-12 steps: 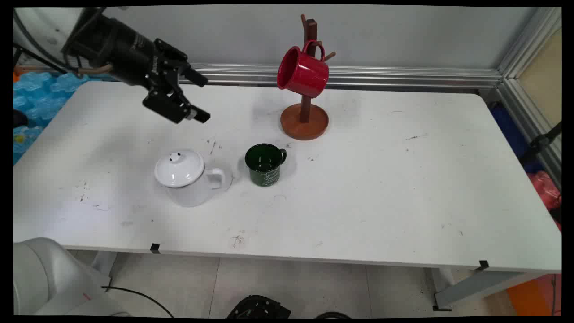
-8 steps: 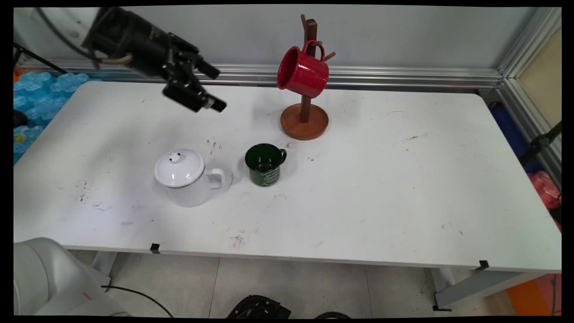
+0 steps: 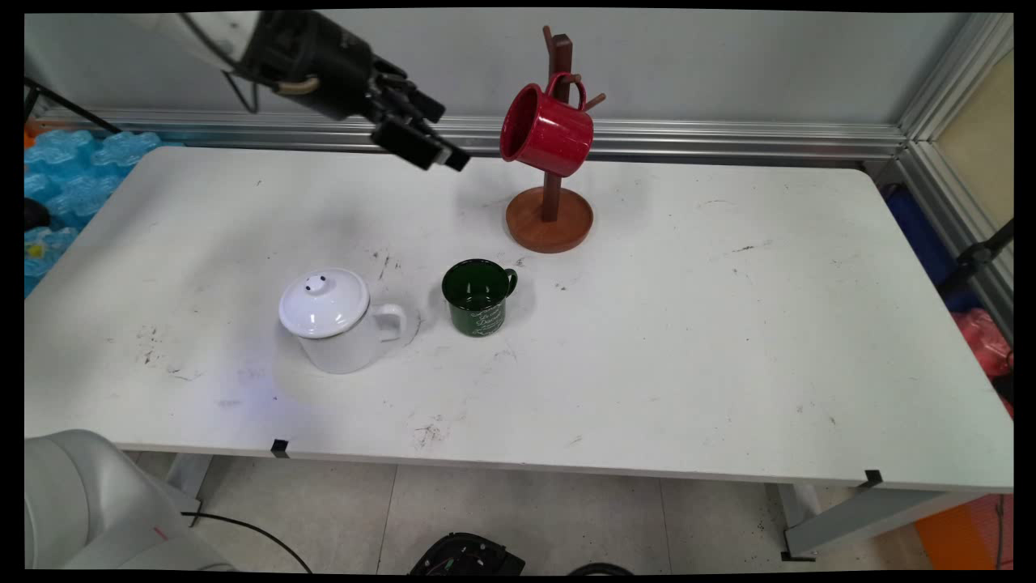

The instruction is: Pick up the red mug from the rack

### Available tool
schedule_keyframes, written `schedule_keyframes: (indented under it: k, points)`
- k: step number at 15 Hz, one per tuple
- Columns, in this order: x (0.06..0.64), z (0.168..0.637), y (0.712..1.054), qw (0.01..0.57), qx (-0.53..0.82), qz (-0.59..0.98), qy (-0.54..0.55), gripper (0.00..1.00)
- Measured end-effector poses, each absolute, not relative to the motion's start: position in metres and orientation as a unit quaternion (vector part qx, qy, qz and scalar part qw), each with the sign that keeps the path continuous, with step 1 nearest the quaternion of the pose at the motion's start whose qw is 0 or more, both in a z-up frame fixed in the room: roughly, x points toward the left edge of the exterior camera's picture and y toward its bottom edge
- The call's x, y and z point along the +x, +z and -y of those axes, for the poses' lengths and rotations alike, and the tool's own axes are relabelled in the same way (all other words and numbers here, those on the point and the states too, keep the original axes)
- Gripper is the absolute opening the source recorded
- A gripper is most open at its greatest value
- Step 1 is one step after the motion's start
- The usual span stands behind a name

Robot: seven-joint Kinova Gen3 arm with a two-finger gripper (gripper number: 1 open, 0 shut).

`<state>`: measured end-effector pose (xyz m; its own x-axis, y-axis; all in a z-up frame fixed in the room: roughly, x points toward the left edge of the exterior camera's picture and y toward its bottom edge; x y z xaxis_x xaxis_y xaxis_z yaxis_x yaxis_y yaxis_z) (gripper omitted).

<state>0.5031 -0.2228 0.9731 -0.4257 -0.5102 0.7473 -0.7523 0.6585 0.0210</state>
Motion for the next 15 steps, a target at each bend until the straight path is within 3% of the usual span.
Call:
schedule_keyframes:
  k: [15]
  points:
    - [0.452, 0.300, 0.933, 0.412, 0.428, 0.792, 0.144, 1.00]
